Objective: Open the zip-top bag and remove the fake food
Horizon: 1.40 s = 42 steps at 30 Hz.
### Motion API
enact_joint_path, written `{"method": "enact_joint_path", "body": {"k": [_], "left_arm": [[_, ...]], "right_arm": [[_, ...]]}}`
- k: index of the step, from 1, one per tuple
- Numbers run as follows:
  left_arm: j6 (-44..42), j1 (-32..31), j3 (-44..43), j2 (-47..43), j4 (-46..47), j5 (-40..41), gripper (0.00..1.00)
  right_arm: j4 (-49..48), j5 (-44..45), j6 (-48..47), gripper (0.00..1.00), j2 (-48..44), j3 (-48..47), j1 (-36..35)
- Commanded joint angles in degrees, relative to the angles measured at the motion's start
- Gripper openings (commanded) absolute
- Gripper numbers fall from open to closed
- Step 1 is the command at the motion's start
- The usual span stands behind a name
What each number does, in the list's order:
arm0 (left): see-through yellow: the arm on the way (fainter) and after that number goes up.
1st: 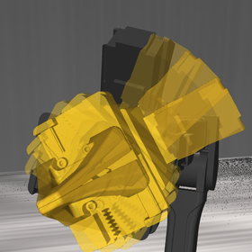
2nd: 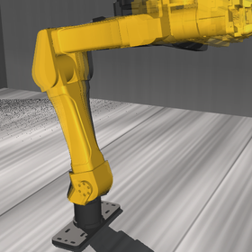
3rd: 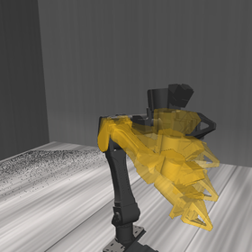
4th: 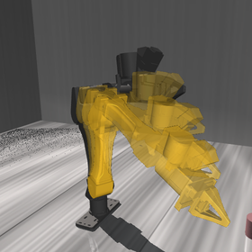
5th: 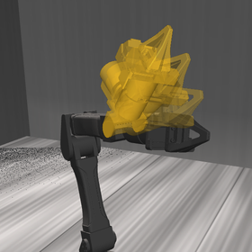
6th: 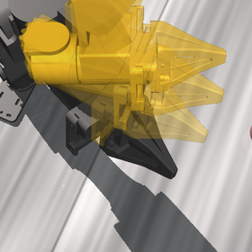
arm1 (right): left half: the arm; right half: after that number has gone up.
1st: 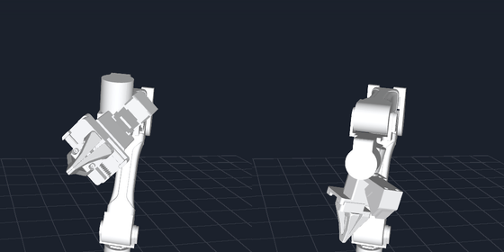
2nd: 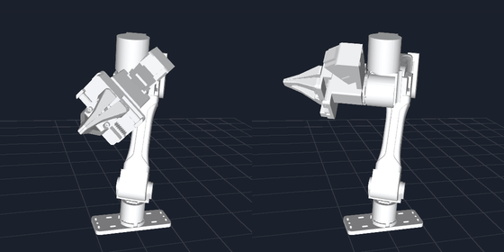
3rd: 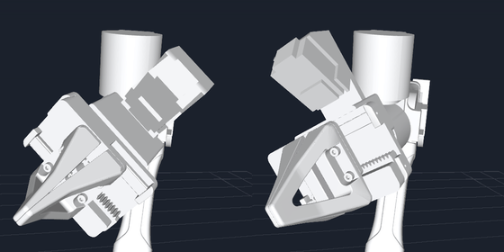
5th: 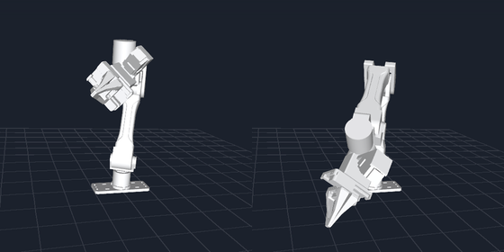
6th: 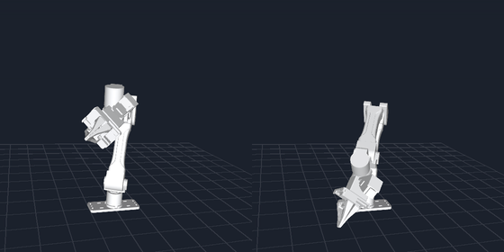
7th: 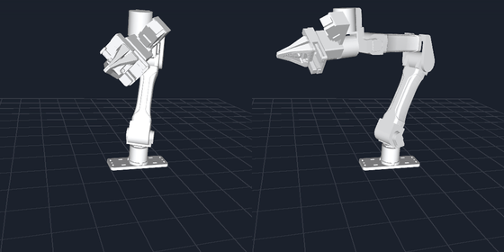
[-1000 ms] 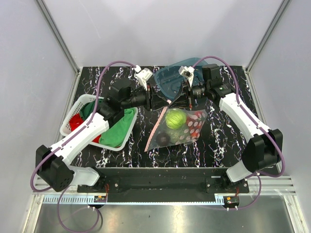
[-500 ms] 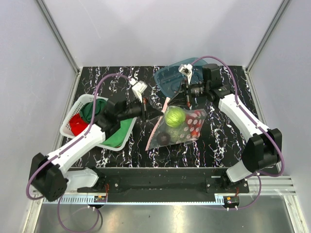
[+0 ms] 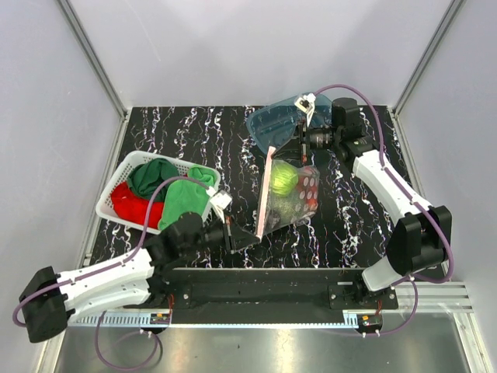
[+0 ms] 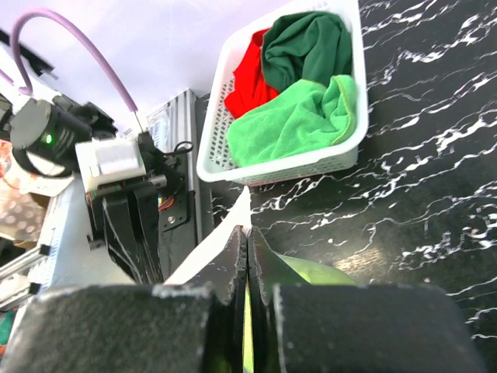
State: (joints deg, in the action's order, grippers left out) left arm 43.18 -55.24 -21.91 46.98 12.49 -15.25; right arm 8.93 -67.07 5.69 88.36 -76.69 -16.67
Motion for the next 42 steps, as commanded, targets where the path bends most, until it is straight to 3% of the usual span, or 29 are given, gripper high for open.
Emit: {"method": "enact_joint_path", "body": {"k": [1,5,7,8,11,12,15,20,24,30,42], "left_arm": [[5.60,-8.02,1.35,0.65,1.93,7.84,0.00],[3.85,-11.55,-1.72,1.10,-4.22,10.32,0.03],[2.18,-11.47,-5.06,-0.91,-10.34,13.90,0.28],[0.17,-11.38,-6.46,-1.80,-12.30,15.06,0.52],[-3.70,-11.12,-12.09,-5.14,-18.63,21.73,0.78],[-4.50,-10.59,-13.41,-5.84,-21.34,23.05,0.80],[-6.35,-5.07,-18.68,-5.33,-25.05,22.55,0.78],[-7.66,7.68,-23.51,-3.75,-25.59,13.77,0.73],[-9.51,14.80,-26.25,2.65,-24.98,3.23,0.59],[-10.49,15.08,-28.10,9.09,-21.46,-2.68,0.52],[-6.79,14.99,-23.79,10.15,-13.55,-5.59,0.57]], "right_arm": [[-8.31,2.38,1.43,0.00,-0.47,-0.66,0.85],[-10.77,-0.42,1.60,0.00,-0.64,-0.49,0.85],[-10.78,-2.01,1.16,0.00,-0.90,0.04,0.85],[-10.69,-4.19,0.81,0.00,-1.17,0.31,0.85],[-13.39,-7.80,0.54,0.00,-2.31,2.24,0.58],[-14.54,-8.51,1.76,0.00,-2.57,3.11,0.49],[-16.58,-10.71,3.01,0.00,-2.75,3.47,-0.29],[-16.49,-12.64,2.57,0.00,-2.66,4.00,-1.26],[-16.14,-12.74,2.39,0.00,-2.66,4.00,-1.61],[-14.29,-12.39,1.34,0.00,-2.31,3.56,-1.70],[-13.41,-11.77,0.63,0.00,-1.96,3.30,-1.97]]}}
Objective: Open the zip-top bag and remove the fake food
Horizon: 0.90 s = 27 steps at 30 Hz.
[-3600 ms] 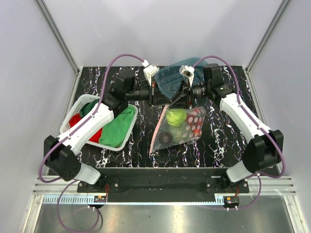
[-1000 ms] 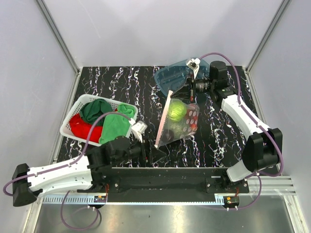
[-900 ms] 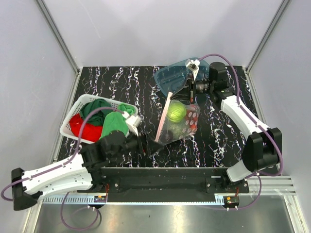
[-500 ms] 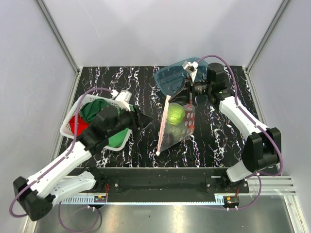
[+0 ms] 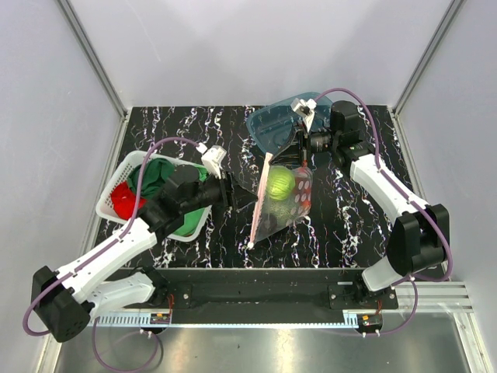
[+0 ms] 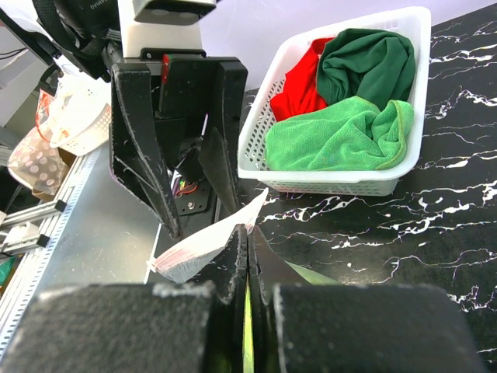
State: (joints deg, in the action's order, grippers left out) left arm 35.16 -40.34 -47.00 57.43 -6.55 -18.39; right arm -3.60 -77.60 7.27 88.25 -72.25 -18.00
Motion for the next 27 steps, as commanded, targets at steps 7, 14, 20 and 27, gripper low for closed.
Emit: {"method": "enact_joint_path", "body": {"k": [7,14,20,27], "left_arm": [[1.58,0.08,2.00,0.58,5.67,-2.61,0.56],[2.90,-0.97,2.97,3.29,9.00,-3.49,0.56],[3.25,-2.55,2.18,6.47,10.32,-4.71,0.51],[3.69,-2.55,1.12,4.10,10.76,-7.18,0.00]], "right_arm": [[-0.71,-1.23,-1.03,0.00,-1.76,-1.32,-0.90],[-0.54,-1.06,-1.12,0.00,-1.85,-1.40,-0.99],[-0.36,0.43,0.03,0.00,-1.59,-1.84,-1.77],[-0.45,2.27,2.31,0.00,-1.06,-3.25,-3.97]]}}
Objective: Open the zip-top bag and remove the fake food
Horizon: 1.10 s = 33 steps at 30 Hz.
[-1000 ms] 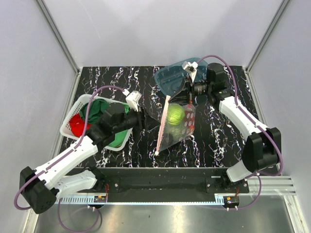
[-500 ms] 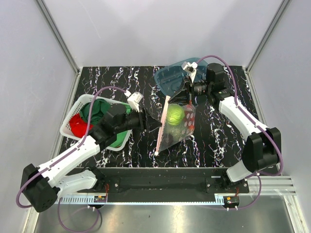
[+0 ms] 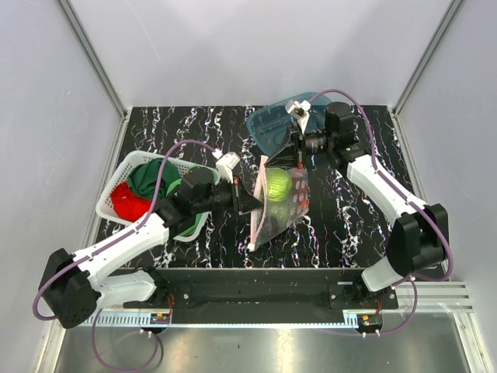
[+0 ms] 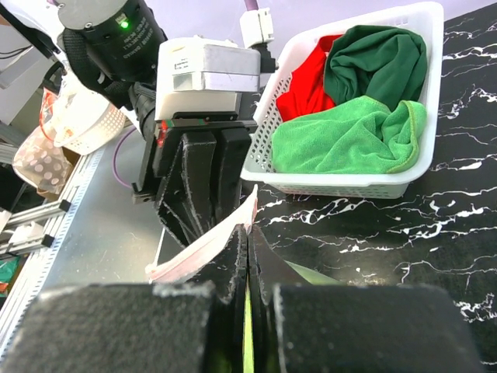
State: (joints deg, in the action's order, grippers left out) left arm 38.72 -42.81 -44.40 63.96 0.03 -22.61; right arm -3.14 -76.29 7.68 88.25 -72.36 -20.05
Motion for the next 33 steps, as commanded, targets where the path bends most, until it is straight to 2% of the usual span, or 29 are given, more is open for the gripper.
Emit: {"method": "enact_joint_path", "body": {"k": [1,2,4,6,8,10,11,14,15,18,21,24,25,28,33], "left_arm": [[0.39,-0.08,-1.39,-2.96,4.27,-3.05,0.00],[0.65,-0.08,-1.39,-3.23,4.19,-3.23,0.00],[1.09,-0.17,-2.09,-5.24,0.61,-1.57,0.00],[1.71,-0.35,-3.93,-7.53,-2.74,2.47,0.00],[2.59,-0.52,-6.64,-10.78,-6.18,5.46,0.00],[4.17,-0.61,-8.59,-11.84,-8.19,6.17,0.00],[4.69,-1.05,-9.47,-11.67,-9.08,7.48,0.00],[6.01,-2.27,-11.58,-9.74,-9.53,9.07,0.00],[6.19,-2.63,-12.37,-8.08,-9.44,9.51,0.00],[5.49,-3.86,-14.48,-4.83,-9.26,10.57,0.00],[5.84,-4.30,-14.05,-2.19,-7.25,10.92,0.00],[6.28,-4.48,-12.38,0.27,-5.49,9.61,0.00],[6.37,-4.74,-10.98,0.46,-5.05,9.69,0.00],[7.25,-5.00,-8.69,0.46,-3.02,9.95,0.00],[7.07,-5.09,-8.51,-0.16,-2.76,10.92,0.00]], "right_arm": [[-0.91,1.40,1.98,0.00,-1.23,-3.23,-2.27],[-0.91,2.19,2.42,0.02,-1.06,-3.32,-2.71],[-0.65,6.31,4.88,0.15,-1.06,-3.75,-2.71],[5.47,12.61,6.02,0.37,-0.88,-5.85,-2.71],[12.07,17.47,6.90,0.55,-1.41,-7.00,-2.71],[14.37,24.32,10.50,0.67,-2.11,-6.83,-2.62],[19.00,29.57,11.38,0.70,-2.64,-7.09,-2.80],[27.35,34.35,12.27,0.72,-3.43,-9.55,-2.71],[28.87,35.41,11.83,0.77,-4.04,-10.69,-2.71],[34.15,42.61,9.12,0.80,-7.82,-12.36,-2.88],[38.90,48.15,5.60,0.82,-11.42,-13.60,-2.89],[39.70,47.65,4.62,0.80,-14.15,-11.24,-2.89],[39.52,46.94,4.80,0.72,-14.68,-10.18,-2.97],[37.69,43.69,6.46,0.39,-15.73,-5.97,-4.20],[34.17,42.89,8.84,0.31,-15.91,1.77,-8.24]]}}
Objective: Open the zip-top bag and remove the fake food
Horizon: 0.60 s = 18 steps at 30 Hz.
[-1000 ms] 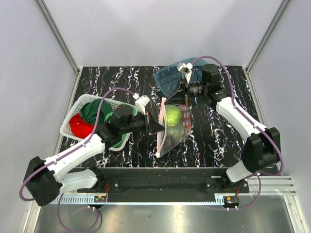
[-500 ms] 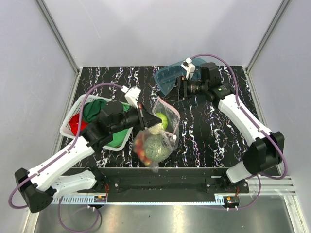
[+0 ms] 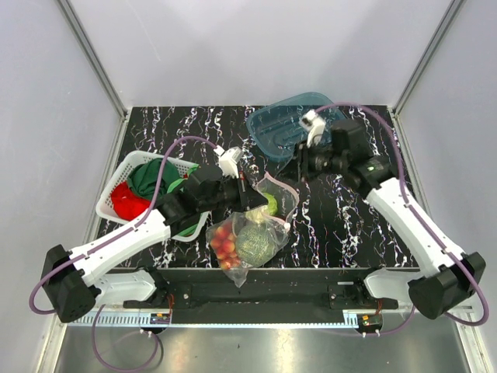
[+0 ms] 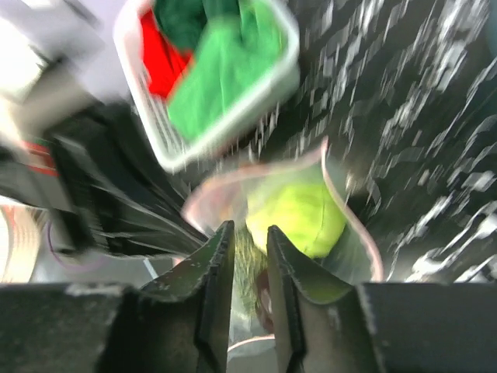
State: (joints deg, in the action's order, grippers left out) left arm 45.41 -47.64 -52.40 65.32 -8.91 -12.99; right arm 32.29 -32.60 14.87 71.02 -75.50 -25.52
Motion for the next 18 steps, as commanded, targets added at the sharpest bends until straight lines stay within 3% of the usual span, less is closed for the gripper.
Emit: {"method": "enact_joint_path", "body": {"k": [1,7,11,12,18], "left_arm": [[0.30,-0.26,-0.60,-1.34,6.18,1.13,0.00],[-0.58,-0.26,-3.23,0.16,6.18,0.60,0.00],[-1.46,-0.26,-5.42,2.00,5.83,0.16,0.00],[-1.64,-0.26,-6.13,2.18,5.66,0.07,0.00],[-2.95,-0.26,-9.38,4.02,3.99,0.95,0.00]], "right_arm": [[-2.40,-1.06,1.74,0.29,1.40,5.80,-3.13],[-5.83,-1.59,3.23,0.30,3.06,10.64,-5.07],[-7.59,-1.68,3.06,0.42,5.79,12.13,-5.86],[-7.86,-1.50,2.97,0.50,6.40,12.14,-5.86],[-8.21,-0.80,2.62,0.66,8.61,12.57,-6.39]]}}
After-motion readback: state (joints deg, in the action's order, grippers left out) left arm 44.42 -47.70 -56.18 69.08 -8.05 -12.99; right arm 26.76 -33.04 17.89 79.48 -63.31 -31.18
